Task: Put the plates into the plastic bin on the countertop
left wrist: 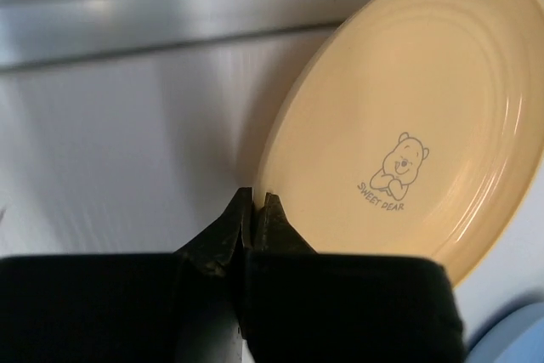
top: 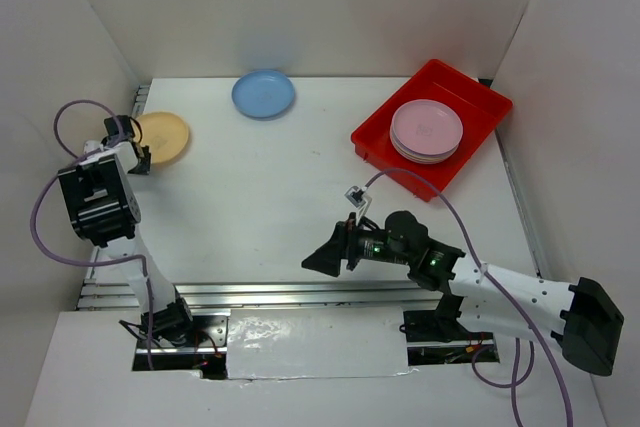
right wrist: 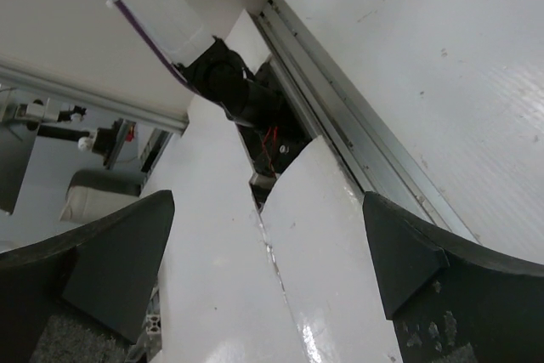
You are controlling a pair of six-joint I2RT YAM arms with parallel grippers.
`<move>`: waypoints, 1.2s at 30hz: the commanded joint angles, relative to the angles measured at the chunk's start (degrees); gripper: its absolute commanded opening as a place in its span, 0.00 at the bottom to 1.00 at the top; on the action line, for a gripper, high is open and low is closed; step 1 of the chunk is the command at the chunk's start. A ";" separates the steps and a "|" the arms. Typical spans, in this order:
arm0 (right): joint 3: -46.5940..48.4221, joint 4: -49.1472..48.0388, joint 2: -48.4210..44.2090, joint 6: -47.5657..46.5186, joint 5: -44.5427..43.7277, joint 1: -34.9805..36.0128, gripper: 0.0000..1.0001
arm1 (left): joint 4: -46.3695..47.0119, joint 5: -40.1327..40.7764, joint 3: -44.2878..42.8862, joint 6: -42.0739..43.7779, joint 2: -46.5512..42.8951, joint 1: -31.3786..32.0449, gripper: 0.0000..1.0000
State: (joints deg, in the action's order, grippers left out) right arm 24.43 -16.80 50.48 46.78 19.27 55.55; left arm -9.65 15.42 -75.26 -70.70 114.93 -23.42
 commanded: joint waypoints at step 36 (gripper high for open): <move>27.61 33.59 24.67 0.94 -33.34 -12.22 0.15 | -20.76 -13.39 15.76 26.48 -48.40 52.78 0.00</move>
State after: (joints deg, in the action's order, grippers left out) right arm 53.78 19.27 77.21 47.99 -14.37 43.68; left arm -34.83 6.79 -58.92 -45.58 68.84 29.93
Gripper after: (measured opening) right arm 0.188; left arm 0.070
